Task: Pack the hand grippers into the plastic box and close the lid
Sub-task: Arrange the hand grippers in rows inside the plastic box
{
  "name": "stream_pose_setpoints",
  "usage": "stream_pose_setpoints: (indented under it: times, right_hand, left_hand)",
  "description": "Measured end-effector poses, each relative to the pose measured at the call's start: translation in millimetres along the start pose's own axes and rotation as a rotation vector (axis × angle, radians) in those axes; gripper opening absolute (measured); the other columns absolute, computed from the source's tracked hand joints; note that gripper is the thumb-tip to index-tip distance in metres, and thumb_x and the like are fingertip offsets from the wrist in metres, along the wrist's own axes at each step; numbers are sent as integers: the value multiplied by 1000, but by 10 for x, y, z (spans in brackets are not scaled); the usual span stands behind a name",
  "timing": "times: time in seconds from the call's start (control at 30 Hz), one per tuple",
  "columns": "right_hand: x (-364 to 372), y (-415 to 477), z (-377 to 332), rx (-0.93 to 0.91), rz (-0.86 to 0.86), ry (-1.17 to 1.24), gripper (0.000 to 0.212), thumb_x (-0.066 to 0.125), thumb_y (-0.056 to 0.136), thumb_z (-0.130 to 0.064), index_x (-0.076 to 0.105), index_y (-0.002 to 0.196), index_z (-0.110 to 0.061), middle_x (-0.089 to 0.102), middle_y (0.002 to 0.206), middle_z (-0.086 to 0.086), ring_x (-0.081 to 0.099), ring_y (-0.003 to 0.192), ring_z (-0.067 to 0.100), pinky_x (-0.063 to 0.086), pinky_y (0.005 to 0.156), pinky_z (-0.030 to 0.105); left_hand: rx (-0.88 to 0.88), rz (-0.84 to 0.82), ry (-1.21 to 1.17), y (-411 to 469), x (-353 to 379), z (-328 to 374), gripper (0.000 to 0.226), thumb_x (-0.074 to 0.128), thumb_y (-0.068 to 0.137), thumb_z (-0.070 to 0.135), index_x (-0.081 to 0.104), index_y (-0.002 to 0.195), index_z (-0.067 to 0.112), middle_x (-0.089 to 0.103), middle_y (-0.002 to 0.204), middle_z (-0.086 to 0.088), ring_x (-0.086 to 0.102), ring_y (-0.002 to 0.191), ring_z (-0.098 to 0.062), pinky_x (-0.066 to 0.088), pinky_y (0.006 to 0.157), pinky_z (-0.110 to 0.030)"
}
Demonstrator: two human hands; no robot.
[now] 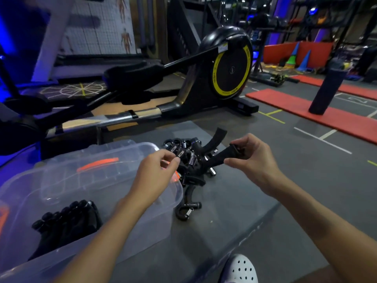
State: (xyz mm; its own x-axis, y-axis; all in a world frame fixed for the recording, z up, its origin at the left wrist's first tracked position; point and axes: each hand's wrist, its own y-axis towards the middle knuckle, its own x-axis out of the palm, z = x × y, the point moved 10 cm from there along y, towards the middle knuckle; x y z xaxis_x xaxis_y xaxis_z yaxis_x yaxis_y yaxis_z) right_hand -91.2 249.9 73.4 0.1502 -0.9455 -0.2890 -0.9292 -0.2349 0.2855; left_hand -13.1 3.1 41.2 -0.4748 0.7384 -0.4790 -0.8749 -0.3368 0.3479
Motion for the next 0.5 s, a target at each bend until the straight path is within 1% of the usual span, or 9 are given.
stream_pose_setpoints:
  times: [0.03,0.1,0.13,0.2,0.27,0.33,0.4,0.5]
  right_hand:
    - [74,-9,-102,-23,-16,23,37,83,66,7,61,91,-9,70,81,7,64,67,9,54,64,22]
    - [258,-31,-257,-58,-61,61,37,80,66,12,59,91,-5,70,80,8,64,65,8,52,61,19]
    - [348,-45,-312,-71,-85,71,37,80,65,13,59,90,-4,70,81,10,64,66,9,52,61,20]
    - [547,-68,-395,-93,-133,91,39,80,64,15,59,88,-7,70,83,11,64,68,9,52,63,19]
    - [747,-99,-454,-117,-183,95,41,80,64,16,59,86,-12,70,83,8,65,70,7,51,66,17]
    - [949,-123,-479,-141,-227,81,43,81,64,14,59,85,-16,71,85,7,67,74,10,52,68,20]
    - [1130,-141,-499,-162,-259,55,44,82,64,12,59,85,-18,71,87,5,68,77,12,52,69,20]
    - [1382,-167,-549,-174,-305,26,44,83,65,9,58,86,-21,71,89,2,69,79,11,53,70,20]
  left_hand:
    - [-17,34,-27,27,-72,-2,6,67,89,31,68,83,30,70,81,13,63,76,1,49,71,-21]
    - [-48,94,-75,66,-223,-38,10,69,88,33,72,85,24,71,82,11,65,79,-4,52,75,-25]
    - [-55,118,-103,79,-285,-50,12,69,88,32,73,85,20,72,83,9,66,80,-6,52,77,-26]
    - [-71,157,-159,79,-435,-77,14,70,88,27,75,81,16,73,79,7,66,76,-6,53,76,-28]
    - [-98,168,-212,59,-562,-130,14,71,88,23,74,75,19,72,72,11,65,68,-1,52,73,-24]
    - [-128,162,-233,25,-669,-193,15,73,86,21,72,73,28,72,69,16,65,67,2,53,73,-23]
    - [-164,179,-229,-14,-776,-277,14,75,84,21,71,74,29,74,73,11,69,72,-4,56,77,-31]
    - [-229,218,-257,-65,-947,-437,7,76,83,21,72,79,24,76,78,3,72,78,-13,58,81,-39]
